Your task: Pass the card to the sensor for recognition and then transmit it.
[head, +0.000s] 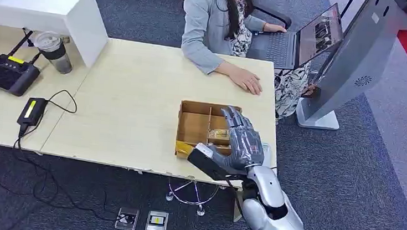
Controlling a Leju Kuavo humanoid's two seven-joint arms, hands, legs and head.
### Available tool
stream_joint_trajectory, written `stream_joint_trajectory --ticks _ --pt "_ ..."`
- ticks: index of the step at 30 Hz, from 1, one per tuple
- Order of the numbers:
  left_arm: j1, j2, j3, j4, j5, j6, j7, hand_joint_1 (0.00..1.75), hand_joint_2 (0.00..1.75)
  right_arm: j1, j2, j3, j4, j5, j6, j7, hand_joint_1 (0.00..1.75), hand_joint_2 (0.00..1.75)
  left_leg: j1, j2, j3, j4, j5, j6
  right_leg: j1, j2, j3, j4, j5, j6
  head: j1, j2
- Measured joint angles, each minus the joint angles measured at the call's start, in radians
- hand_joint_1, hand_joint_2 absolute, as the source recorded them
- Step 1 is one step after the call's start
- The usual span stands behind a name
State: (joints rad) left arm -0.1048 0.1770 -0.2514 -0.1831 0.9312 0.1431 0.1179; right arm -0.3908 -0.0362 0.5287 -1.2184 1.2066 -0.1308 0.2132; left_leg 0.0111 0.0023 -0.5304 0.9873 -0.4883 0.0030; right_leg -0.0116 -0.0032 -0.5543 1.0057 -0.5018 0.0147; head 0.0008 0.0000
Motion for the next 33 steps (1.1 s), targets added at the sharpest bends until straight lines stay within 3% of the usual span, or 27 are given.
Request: stream_joint_trajectory --ticks 13,33 --pt "0.000 0.003 -0.007 0.000 0.000 -0.005 -0.004 0.00 0.00 -0.019 0.037 0.000 0.080 -0.010 0.002 -0.018 0.00 1.75 0.000 0.000 0.000 0.000 0.000 0.000 0.000 0.000 0.000 0.000 0.000 0.000 0.000 0.000" --pt "0.000 0.003 -0.017 0.000 0.001 -0.008 -0.005 0.00 0.00 -0.023 0.047 0.000 0.138 -0.019 0.007 -0.034 0.00 1.75 0.000 0.000 0.000 0.000 0.000 0.000 0.000 0.000 0.000 0.000 0.000 0.000 0.000 0.000"
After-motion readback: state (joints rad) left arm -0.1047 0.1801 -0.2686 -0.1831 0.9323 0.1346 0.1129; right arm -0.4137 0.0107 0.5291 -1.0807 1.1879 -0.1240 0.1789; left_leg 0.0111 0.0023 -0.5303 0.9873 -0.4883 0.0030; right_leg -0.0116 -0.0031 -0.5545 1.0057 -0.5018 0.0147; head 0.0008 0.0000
